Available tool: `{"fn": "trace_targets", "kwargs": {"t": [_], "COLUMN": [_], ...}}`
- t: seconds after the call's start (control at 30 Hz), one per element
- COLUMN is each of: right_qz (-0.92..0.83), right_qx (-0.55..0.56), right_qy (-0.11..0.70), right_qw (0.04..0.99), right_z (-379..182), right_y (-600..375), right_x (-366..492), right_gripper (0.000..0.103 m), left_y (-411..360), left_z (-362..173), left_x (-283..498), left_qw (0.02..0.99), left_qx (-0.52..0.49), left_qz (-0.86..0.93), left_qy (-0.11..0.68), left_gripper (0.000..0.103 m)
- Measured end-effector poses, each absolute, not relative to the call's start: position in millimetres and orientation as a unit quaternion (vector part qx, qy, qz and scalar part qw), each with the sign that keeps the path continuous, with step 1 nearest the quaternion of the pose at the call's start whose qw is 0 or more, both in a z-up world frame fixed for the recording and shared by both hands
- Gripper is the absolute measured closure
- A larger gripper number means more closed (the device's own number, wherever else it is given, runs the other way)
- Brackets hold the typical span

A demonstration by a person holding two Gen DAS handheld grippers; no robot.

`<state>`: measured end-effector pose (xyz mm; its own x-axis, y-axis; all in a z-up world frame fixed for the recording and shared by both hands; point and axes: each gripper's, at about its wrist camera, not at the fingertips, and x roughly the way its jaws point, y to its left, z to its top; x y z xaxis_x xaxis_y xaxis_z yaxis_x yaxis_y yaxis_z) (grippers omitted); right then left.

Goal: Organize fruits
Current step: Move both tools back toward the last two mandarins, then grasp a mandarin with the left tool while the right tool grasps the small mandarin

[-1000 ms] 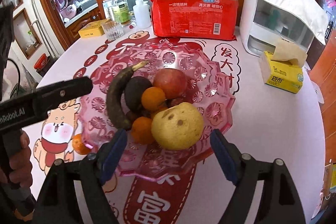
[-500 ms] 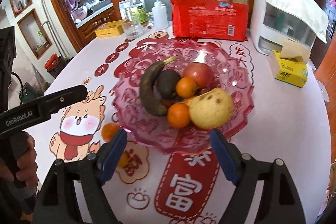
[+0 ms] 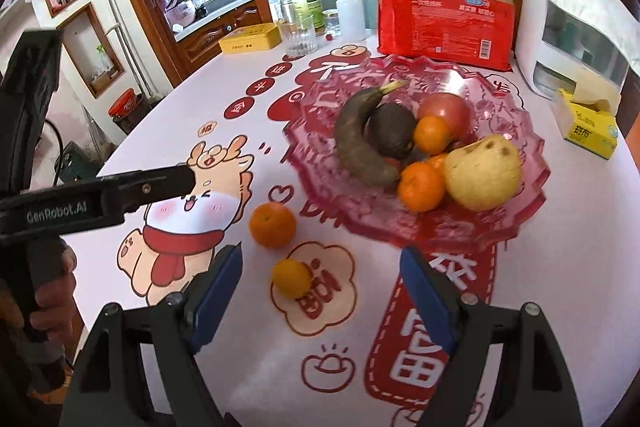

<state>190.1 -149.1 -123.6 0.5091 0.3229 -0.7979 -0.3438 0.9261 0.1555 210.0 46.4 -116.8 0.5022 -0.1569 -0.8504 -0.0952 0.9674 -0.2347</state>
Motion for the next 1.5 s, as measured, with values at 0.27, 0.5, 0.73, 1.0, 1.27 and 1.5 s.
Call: {"fn": "trace_targets", "kwargs": {"t": [0.27,0.5,0.73,1.0,1.27,1.5], "right_qz": [0.19,0.157,0.139,0.156,0.173,0.179], "right_qx": [-0.05,-0.065,-0.067,-0.083,-0.081,-0.076], "right_qy": [0.44,0.451,0.463,0.476,0.488,0.491], "right_qw": [0.876,0.876,0.873,0.862,0.852,0.849], "right_z": [-142,-164,-182,-195,-204,-207], "right_y": [-121,-111,-106,-99,-99,-97], "right_x": [171,163,165,175,185,190], "right_gripper": [0.021,0.021,0.029,0.046,0.058,0.066], "left_y": [49,38,19,3,-10,-7], "left_z": [-135,-161,-192,-211,-215,-214], "left_x": [224,243,258,267,273,275], "left_qw": [0.839,0.812,0.787,0.782,0.792,0.794], "left_qx": [-0.107,-0.083,-0.068,-0.061,-0.042,-0.054], "left_qz": [-0.054,-0.089,-0.134,-0.152,-0.159,-0.17], "left_qy": [0.531,0.571,0.598,0.602,0.588,0.581], "left_gripper": [0.016,0.016,0.016,0.019,0.036,0.058]}}
